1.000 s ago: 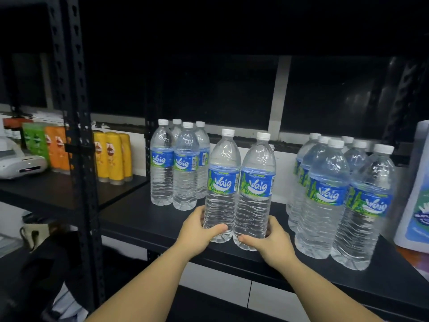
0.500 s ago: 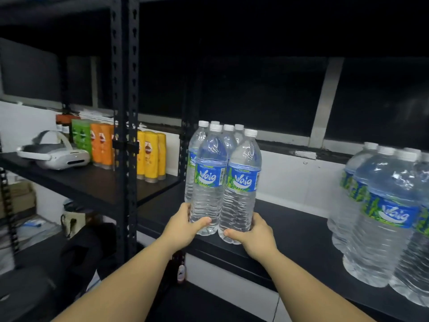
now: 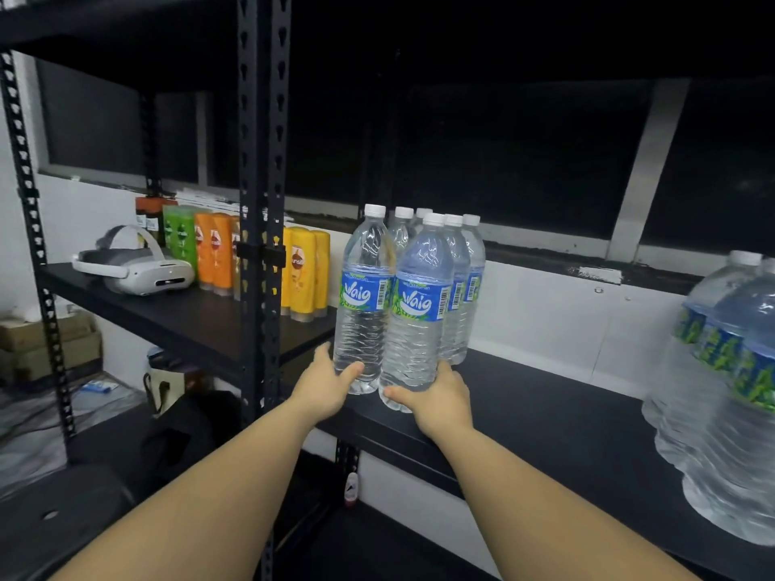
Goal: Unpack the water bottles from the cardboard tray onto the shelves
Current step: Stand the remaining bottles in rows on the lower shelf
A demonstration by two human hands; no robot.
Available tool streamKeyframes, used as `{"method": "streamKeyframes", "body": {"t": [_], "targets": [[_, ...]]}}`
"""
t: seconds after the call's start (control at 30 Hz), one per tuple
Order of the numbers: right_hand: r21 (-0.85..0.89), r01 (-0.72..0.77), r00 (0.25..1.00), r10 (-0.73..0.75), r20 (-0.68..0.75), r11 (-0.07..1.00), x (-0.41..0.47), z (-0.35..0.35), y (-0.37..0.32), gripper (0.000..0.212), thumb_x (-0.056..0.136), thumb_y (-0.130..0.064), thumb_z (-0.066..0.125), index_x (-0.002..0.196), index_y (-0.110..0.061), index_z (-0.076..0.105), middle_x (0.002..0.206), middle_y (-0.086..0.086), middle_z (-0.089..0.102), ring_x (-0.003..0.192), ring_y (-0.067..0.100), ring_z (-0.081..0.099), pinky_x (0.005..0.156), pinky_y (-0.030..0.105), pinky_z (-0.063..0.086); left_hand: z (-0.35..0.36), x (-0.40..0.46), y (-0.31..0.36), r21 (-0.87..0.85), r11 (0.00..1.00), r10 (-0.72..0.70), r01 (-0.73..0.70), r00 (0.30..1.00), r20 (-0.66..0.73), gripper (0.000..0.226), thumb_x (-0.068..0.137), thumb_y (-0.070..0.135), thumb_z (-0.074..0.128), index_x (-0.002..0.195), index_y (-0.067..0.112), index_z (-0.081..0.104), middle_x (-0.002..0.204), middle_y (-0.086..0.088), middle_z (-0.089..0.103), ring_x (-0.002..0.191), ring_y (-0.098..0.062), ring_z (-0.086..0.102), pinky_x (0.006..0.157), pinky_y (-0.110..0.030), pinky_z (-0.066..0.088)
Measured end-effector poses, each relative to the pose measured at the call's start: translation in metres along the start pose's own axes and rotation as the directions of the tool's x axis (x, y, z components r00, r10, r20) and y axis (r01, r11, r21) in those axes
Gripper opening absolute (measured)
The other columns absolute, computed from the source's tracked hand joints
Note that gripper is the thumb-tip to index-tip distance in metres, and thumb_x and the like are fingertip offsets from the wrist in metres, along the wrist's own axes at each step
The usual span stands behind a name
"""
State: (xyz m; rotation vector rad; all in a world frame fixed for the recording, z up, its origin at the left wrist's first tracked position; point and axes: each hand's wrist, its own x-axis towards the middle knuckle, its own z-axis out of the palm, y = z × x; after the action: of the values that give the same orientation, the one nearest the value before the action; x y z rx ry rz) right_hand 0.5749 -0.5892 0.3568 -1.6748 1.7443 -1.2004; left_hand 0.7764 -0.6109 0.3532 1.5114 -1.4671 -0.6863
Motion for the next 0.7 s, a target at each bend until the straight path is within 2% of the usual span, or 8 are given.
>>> {"method": "streamKeyframes", "body": {"t": [0.07, 0.13, 0.2, 0.27, 0.4, 0.47, 0.57, 0.7], "targets": [[0.006, 0.014, 1.0, -0.014, -0.02, 1.0, -0.004, 0.003, 0.0, 0.099, 0.054, -0.061, 0.089, 0.14, -0.031, 0.05, 0.13, -0.006, 0.058, 0.119, 0.02, 0.06, 0.098, 0.042, 0.053, 0.003, 0.0, 0.001, -0.043, 0.997, -0.058, 0.057, 0.998, -0.02, 0.069, 0.099, 0.045, 0.065, 0.149, 0.018, 0.025, 0.134, -0.008, 0.066, 0.12, -0.031, 0.065, 0.105, -0.049, 0.049], [0.071, -0.005, 1.0, 0.006, -0.022, 0.997, -0.004, 0.001, 0.004, 0.098, 0.055, -0.057, 0.087, 0.14, -0.033, 0.045, 0.125, -0.01, 0.064, 0.111, 0.014, 0.065, 0.088, 0.035, 0.054, 0.005, 0.003, -0.002, -0.032, 0.997, -0.065, 0.064, 0.997, -0.034, 0.051, 0.1, 0.043, 0.064, 0.133, 0.026, 0.028, 0.124, -0.005, 0.069, 0.11, -0.029, 0.067, 0.1, -0.051, 0.051], [0.121, -0.042, 0.999, 0.043, -0.007, 0.992, -0.004, -0.004, 0.006, 0.078, 0.062, -0.043, 0.089, 0.127, -0.032, 0.049, 0.113, -0.012, 0.069, 0.096, 0.007, 0.068, 0.072, 0.023, 0.05, 0.007, 0.003, -0.004, -0.018, 0.998, -0.06, 0.059, 0.997, -0.052, 0.046, 0.101, 0.044, 0.063, 0.131, 0.029, 0.032, 0.119, -0.001, 0.069, 0.108, -0.028, 0.067, 0.096, -0.048, 0.052], [0.13, -0.031, 0.999, 0.032, -0.006, 0.991, -0.004, -0.005, 0.008, 0.062, 0.066, -0.036, 0.089, 0.117, -0.033, 0.053, 0.106, -0.014, 0.07, 0.09, 0.004, 0.069, 0.067, 0.02, 0.048, 0.01, 0.002, -0.003, -0.017, 0.999, -0.048, 0.047, 0.996, -0.072, 0.048, 0.101, 0.045, 0.062, 0.138, 0.03, 0.036, 0.119, 0.004, 0.068, 0.109, -0.025, 0.065, 0.09, -0.042, 0.049], [0.114, 0.015, 0.999, -0.01, -0.043, 0.993, -0.004, 0.0, 0.01, 0.054, 0.066, -0.042, 0.083, 0.115, -0.039, 0.06, 0.113, -0.01, 0.068, 0.101, 0.012, 0.068, 0.087, 0.034, 0.057, 0.014, 0.002, -0.003, -0.043, 0.998, -0.057, 0.052, 0.99, -0.127, 0.047, 0.099, 0.045, 0.066, 0.138, 0.031, 0.043, 0.117, 0.005, 0.068, 0.111, -0.022, 0.064, 0.086, -0.037, 0.045], [0.1, 0.021, 0.999, -0.018, -0.03, 0.995, -0.001, 0.002, 0.012, 0.066, 0.065, -0.051, 0.08, 0.127, -0.034, 0.062, 0.119, -0.011, 0.068, 0.108, 0.014, 0.067, 0.093, 0.038, 0.057, 0.017, 0.001, -0.002, -0.048, 0.997, -0.062, 0.055, 0.987, -0.149, 0.046, 0.098, 0.045, 0.067, 0.136, 0.031, 0.045, 0.114, 0.005, 0.067, 0.109, -0.021, 0.063, 0.085, -0.036, 0.045], [0.078, 0.033, 0.999, -0.032, -0.018, 0.996, 0.003, 0.007, 0.017, 0.088, 0.063, -0.064, 0.072, 0.143, -0.032, 0.053, 0.132, -0.013, 0.066, 0.119, 0.014, 0.065, 0.1, 0.041, 0.056, 0.018, 0.001, 0.0, -0.043, 0.998, -0.06, 0.053, 0.982, -0.177, 0.046, 0.097, 0.046, 0.068, 0.135, 0.032, 0.046, 0.111, 0.006, 0.068, 0.107, -0.02, 0.064, 0.085, -0.036, 0.045], [0.087, 0.018, 1.0, -0.016, -0.024, 0.996, -0.002, 0.003, 0.012, 0.08, 0.074, -0.049, 0.082, 0.144, -0.029, 0.049, 0.129, -0.013, 0.061, 0.12, 0.015, 0.063, 0.097, 0.034, 0.053, 0.02, -0.001, -0.002, -0.025, 0.998, -0.061, 0.057, 0.978, -0.199, 0.05, 0.096, 0.05, 0.067, 0.139, 0.035, 0.047, 0.119, 0.006, 0.072, 0.116, -0.021, 0.065, 0.086, -0.034, 0.044]]}}
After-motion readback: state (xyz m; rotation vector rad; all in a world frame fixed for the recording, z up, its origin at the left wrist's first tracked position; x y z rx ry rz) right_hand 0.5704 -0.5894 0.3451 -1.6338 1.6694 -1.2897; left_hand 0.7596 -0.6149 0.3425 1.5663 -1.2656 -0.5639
